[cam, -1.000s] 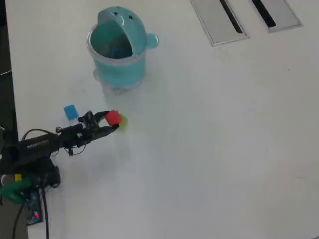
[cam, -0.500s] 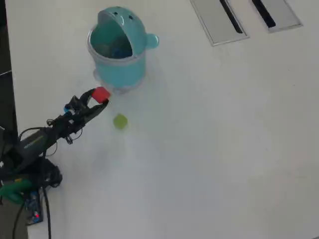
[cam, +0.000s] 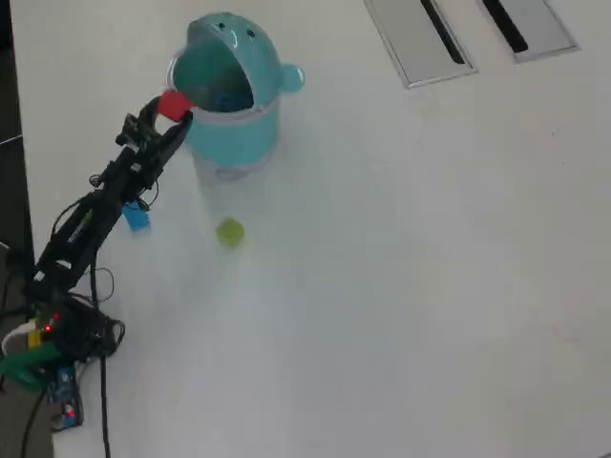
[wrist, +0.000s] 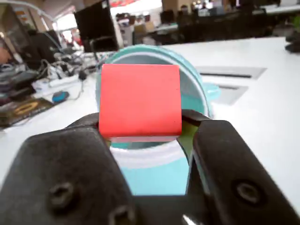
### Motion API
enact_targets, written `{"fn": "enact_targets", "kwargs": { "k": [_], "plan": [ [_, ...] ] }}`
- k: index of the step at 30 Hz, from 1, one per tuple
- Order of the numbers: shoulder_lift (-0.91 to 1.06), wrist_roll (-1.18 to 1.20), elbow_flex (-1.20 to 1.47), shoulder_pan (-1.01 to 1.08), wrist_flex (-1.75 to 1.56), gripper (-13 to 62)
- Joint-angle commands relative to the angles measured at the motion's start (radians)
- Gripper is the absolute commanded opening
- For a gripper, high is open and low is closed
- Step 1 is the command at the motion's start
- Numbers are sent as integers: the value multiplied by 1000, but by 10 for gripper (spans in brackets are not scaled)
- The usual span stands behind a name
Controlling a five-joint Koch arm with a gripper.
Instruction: Grasp RGB lego blocks and put them in the bin one by one.
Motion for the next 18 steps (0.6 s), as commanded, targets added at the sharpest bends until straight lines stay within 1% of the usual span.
{"fn": "enact_targets", "kwargs": {
  "k": [1,4,5,9,14,18],
  "plan": [
    [-12,0,-100,-17,-3,57],
    [-67,0,-178,-17,25,57],
    [-150,0,-287,-15,57,57],
    [-236,-2,-387,-20,69,57],
    [-400,-9,-623,-46,144,57],
    [-486,-9,-741,-57,179,57]
  ]
}}
